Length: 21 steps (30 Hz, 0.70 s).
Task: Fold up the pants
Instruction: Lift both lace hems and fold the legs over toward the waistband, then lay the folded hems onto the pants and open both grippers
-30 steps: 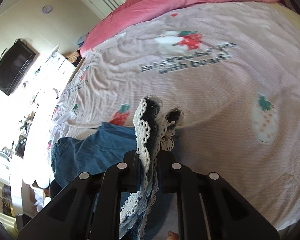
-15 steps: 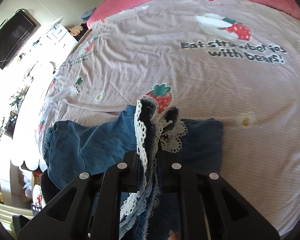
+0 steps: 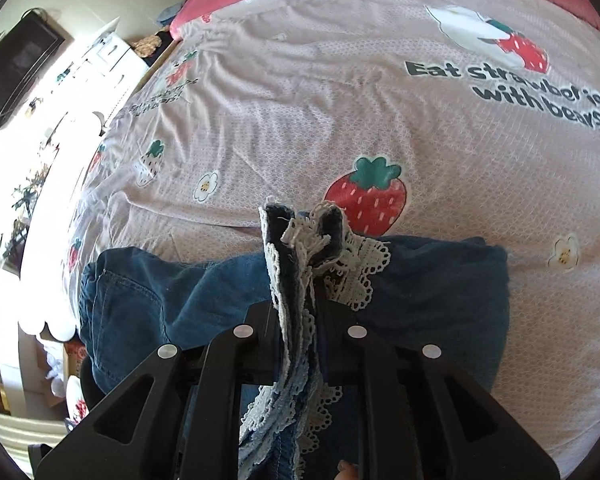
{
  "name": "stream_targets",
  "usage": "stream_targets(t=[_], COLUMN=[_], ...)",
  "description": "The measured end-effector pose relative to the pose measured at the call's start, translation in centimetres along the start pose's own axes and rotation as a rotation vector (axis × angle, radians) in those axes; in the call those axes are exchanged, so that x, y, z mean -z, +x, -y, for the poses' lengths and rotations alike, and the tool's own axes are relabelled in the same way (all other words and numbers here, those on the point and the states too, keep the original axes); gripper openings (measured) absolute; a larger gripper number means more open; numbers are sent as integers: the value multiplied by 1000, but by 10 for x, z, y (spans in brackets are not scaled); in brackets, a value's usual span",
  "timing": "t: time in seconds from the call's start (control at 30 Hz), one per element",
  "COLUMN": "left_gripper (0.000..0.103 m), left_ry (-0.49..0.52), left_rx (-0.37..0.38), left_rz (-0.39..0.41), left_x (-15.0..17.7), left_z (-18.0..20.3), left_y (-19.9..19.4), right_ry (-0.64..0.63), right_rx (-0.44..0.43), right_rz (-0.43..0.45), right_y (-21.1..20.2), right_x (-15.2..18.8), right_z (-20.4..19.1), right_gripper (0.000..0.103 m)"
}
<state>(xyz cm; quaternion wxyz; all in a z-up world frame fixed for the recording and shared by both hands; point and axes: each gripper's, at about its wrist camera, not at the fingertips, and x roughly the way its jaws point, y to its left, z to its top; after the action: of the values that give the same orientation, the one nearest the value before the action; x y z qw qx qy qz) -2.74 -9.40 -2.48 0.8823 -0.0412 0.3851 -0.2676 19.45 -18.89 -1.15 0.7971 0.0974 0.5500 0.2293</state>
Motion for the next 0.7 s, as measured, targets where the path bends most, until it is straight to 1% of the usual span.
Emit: stream_targets(t=[0.17, 0.27, 0.37, 0.43, 0.47, 0.5, 0.53, 0.6, 0.7], left_gripper=[11, 13, 15, 17, 18, 20, 21, 24, 33], left_ry=[-13, -19, -22, -32, -38, -45, -52, -68, -81], left_rx=[1, -7, -13, -12, -14, -17, -19, -14, -25], left_rz=[-4, -7, -9, -12, -13, -12, -11, -10, -2], left_x=[-1, 0, 1, 5, 5, 7, 7, 7, 9], left_z=[1, -2, -7, -11, -13, -15, -18, -23, -29], left_y=[-1, 1, -3, -4, -5, -7, -7, -10, -17], right_ry=[-24, -39, -69, -99, -108, -118, -133, -164, -169], right_rx=[8, -3, -8, -29, -44, -59, -66, -56, -44], right_rz=[12, 11, 3, 15, 22, 30, 41, 54, 60], right_y=[-5, -6, -8, -14, -18, -22, -27, -35, -39], right_x=[-1, -3, -2, -1, 0, 1, 3, 6, 8], right_z=[-11, -18, -27, -35, -38, -39, -42, -43, -37], right_gripper=[21, 29, 34, 37, 42, 45, 45, 46, 47])
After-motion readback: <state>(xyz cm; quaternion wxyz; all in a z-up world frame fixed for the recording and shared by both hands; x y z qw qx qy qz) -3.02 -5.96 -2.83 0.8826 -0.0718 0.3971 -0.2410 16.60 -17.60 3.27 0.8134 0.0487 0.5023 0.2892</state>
